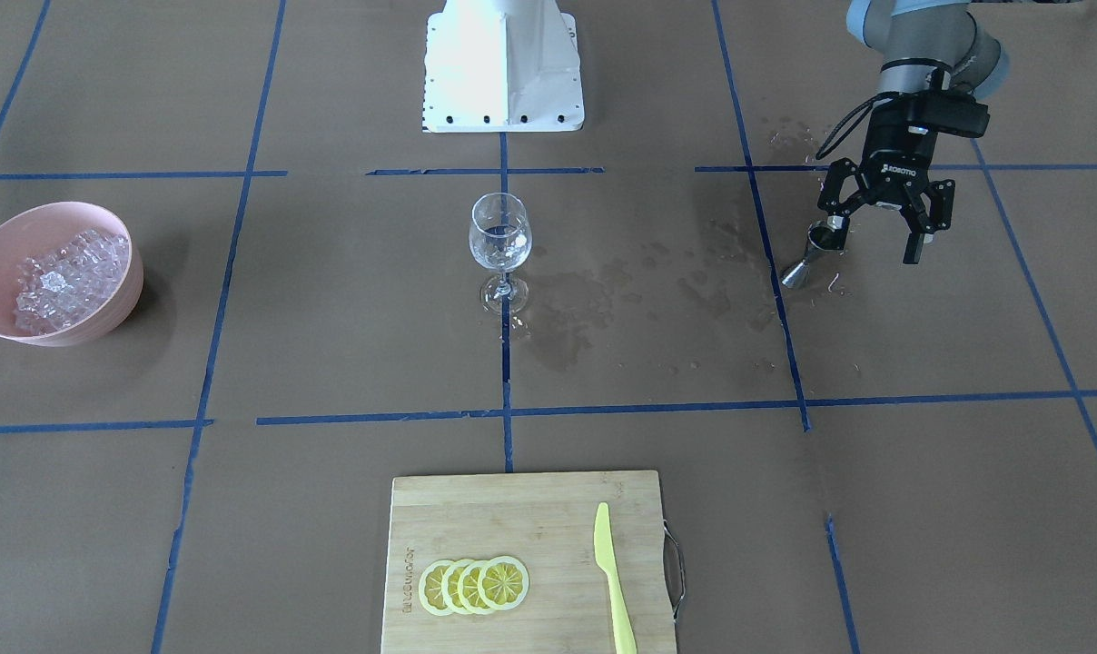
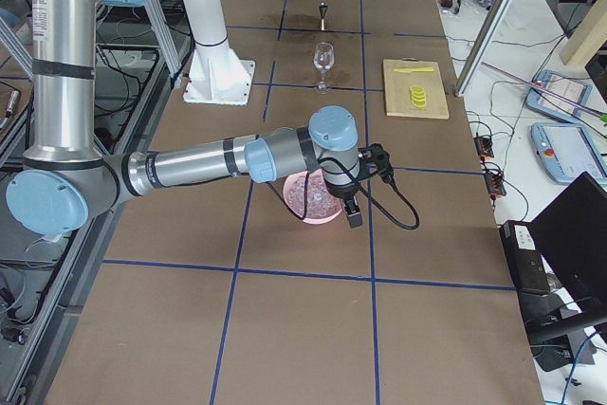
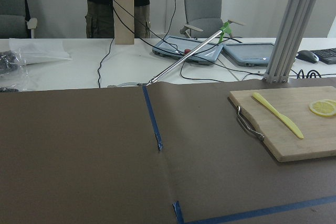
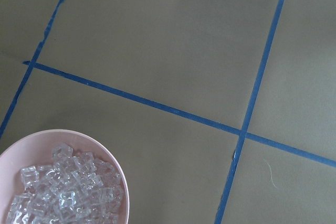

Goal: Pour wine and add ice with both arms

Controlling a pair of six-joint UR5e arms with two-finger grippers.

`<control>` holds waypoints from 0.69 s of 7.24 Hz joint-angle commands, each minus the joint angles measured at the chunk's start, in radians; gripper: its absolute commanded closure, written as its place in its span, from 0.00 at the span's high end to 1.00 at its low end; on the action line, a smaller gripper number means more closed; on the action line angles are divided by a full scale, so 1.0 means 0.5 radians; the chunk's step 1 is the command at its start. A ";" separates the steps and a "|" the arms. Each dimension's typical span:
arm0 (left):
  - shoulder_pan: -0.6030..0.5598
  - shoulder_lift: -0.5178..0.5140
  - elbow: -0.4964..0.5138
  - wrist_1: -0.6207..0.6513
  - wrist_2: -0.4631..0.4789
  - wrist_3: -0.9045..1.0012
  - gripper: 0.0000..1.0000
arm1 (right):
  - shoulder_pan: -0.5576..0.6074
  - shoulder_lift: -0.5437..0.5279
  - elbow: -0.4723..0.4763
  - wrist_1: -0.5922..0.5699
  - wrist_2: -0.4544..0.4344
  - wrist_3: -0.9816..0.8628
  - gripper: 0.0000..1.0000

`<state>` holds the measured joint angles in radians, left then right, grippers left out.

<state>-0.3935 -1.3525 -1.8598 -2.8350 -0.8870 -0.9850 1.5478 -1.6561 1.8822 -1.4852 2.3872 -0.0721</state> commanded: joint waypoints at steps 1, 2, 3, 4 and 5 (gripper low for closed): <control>0.280 -0.001 0.074 0.004 0.383 -0.024 1.00 | 0.000 -0.001 0.000 -0.002 0.002 0.000 1.00; 0.329 -0.013 0.111 0.000 0.436 -0.027 1.00 | 0.000 -0.001 0.000 -0.002 0.002 0.000 1.00; 0.351 -0.028 0.175 -0.009 0.461 -0.030 1.00 | 0.000 -0.001 0.000 -0.002 -0.001 0.000 1.00; 0.360 -0.074 0.249 -0.009 0.464 -0.106 1.00 | 0.000 -0.001 0.000 -0.002 -0.001 0.000 1.00; 0.373 -0.102 0.292 -0.009 0.470 -0.119 1.00 | 0.000 -0.001 0.000 -0.002 -0.001 0.000 1.00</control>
<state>-0.2164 -1.3843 -1.7468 -2.8388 -0.6585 -1.0266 1.5478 -1.6567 1.8822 -1.4864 2.3871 -0.0721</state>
